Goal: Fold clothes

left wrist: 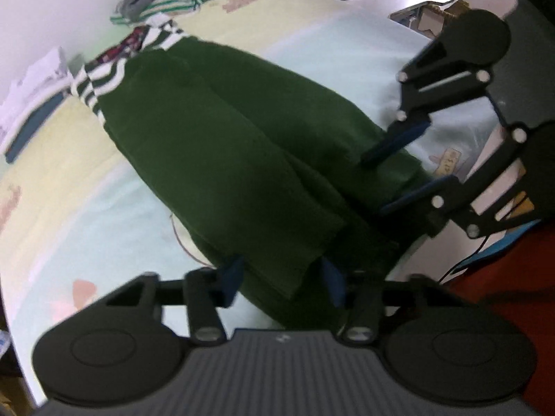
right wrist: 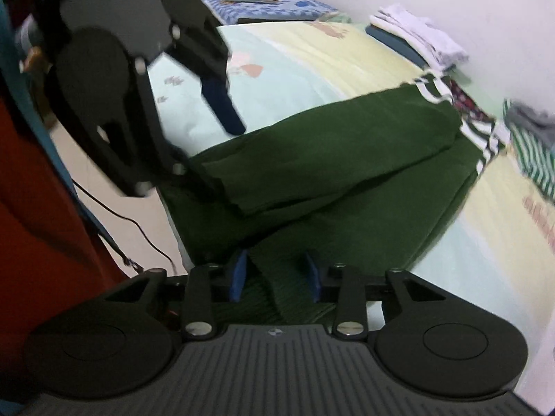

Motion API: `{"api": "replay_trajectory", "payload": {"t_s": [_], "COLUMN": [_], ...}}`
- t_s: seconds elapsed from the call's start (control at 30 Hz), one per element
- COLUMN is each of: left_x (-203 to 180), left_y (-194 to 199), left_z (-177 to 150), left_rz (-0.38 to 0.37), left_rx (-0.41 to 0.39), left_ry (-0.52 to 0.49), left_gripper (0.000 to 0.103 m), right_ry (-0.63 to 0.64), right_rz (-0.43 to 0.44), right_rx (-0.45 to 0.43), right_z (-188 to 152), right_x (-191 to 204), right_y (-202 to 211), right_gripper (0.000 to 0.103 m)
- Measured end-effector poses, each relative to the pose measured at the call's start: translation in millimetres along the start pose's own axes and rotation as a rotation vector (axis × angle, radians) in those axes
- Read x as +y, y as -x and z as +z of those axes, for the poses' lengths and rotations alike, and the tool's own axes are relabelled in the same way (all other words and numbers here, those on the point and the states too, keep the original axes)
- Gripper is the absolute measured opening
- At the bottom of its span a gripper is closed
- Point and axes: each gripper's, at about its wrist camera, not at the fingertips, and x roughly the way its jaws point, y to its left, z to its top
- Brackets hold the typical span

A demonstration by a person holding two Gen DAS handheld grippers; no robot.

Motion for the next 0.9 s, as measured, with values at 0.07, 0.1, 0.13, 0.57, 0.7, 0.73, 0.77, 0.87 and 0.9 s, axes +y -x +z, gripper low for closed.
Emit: {"api": "replay_trajectory", "payload": {"t_s": [0.07, 0.1, 0.13, 0.57, 0.7, 0.73, 0.77, 0.87, 0.9], "left_x": [8.7, 10.4, 11.8, 25.5, 13.6, 10.8, 9.5, 11.2, 12.8], "left_y": [-2.3, -1.4, 0.3, 24.0, 20.0, 21.3, 22.7, 23.2, 22.8], "left_z": [-1.8, -3.0, -4.1, -9.8, -14.1, -14.9, -15.6, -17.2, -17.6], "left_rz": [-0.037, -0.059, -0.084, -0.084, -0.1, -0.097, -0.094, -0.094, -0.096], "left_rx": [-0.004, -0.008, -0.014, -0.017, -0.005, -0.009, -0.012, -0.01, -0.007], "left_ry": [0.028, 0.038, 0.048, 0.082, 0.081, 0.071, 0.064, 0.071, 0.079], "left_gripper": [0.045, 0.034, 0.021, 0.0, 0.006, 0.013, 0.016, 0.021, 0.024], "right_ry": [0.022, 0.032, 0.026, -0.022, 0.015, 0.025, 0.014, -0.051, -0.063], "right_rz": [-0.004, -0.006, -0.003, 0.069, 0.073, 0.073, 0.078, 0.113, 0.121], "right_rx": [0.006, 0.01, 0.007, -0.043, 0.043, 0.048, 0.057, -0.036, -0.071], "right_z": [-0.2, -0.3, -0.9, 6.2, -1.0, -0.3, 2.7, 14.8, 19.1], "right_x": [0.2, 0.3, -0.4, -6.5, -5.4, -5.6, -8.3, -20.3, -22.1], "right_y": [-1.5, -2.2, -1.3, 9.2, -8.8, -6.9, -3.4, 15.8, 19.9], "right_gripper": [0.018, 0.015, 0.013, 0.009, 0.009, 0.01, 0.012, 0.012, 0.015]}}
